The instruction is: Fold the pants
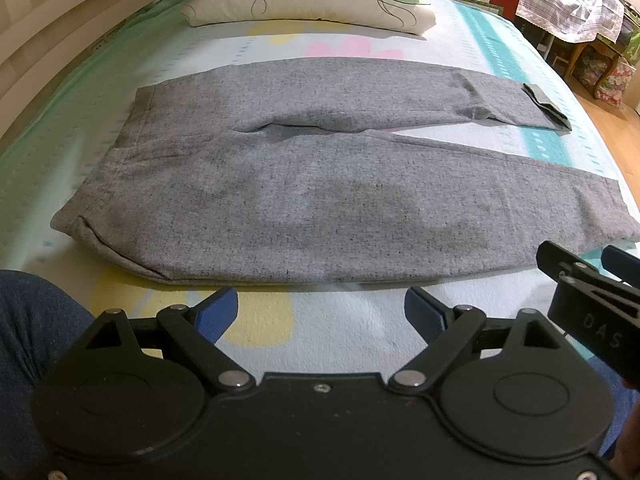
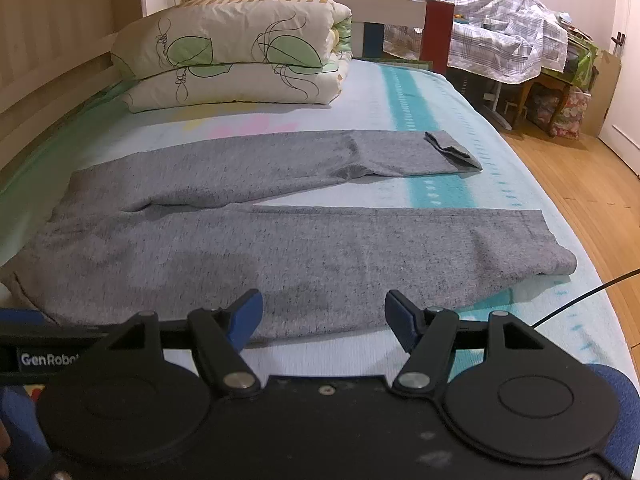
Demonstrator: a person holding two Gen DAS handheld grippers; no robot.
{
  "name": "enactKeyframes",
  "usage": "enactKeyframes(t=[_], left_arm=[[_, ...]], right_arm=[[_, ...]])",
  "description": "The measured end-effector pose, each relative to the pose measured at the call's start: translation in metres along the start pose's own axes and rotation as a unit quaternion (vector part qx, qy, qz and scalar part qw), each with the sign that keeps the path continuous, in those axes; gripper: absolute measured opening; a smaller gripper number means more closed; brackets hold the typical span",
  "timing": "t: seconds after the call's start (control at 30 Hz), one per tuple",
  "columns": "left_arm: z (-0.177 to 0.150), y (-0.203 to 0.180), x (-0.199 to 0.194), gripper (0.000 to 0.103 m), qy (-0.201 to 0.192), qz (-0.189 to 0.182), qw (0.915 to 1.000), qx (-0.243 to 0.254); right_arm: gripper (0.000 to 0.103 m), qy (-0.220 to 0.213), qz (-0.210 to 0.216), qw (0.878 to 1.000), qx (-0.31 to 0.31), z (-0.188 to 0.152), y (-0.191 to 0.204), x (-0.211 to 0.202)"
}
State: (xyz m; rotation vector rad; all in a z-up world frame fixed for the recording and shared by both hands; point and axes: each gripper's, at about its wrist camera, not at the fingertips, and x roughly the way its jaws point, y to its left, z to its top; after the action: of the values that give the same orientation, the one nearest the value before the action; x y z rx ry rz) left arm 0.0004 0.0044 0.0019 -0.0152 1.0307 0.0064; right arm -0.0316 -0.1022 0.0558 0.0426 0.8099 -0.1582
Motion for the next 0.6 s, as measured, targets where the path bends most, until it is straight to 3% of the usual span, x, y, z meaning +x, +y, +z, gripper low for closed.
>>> enactKeyframes(t=[0.6], left_arm=[[-0.0022, -0.0019, -0.0002, 0.091, 0.001, -0.001, 1.0, 0.002]], right_arm=[[0.068, 0.001, 0.003, 1.0, -0.004, -0.0004, 0.0005, 0.0003]])
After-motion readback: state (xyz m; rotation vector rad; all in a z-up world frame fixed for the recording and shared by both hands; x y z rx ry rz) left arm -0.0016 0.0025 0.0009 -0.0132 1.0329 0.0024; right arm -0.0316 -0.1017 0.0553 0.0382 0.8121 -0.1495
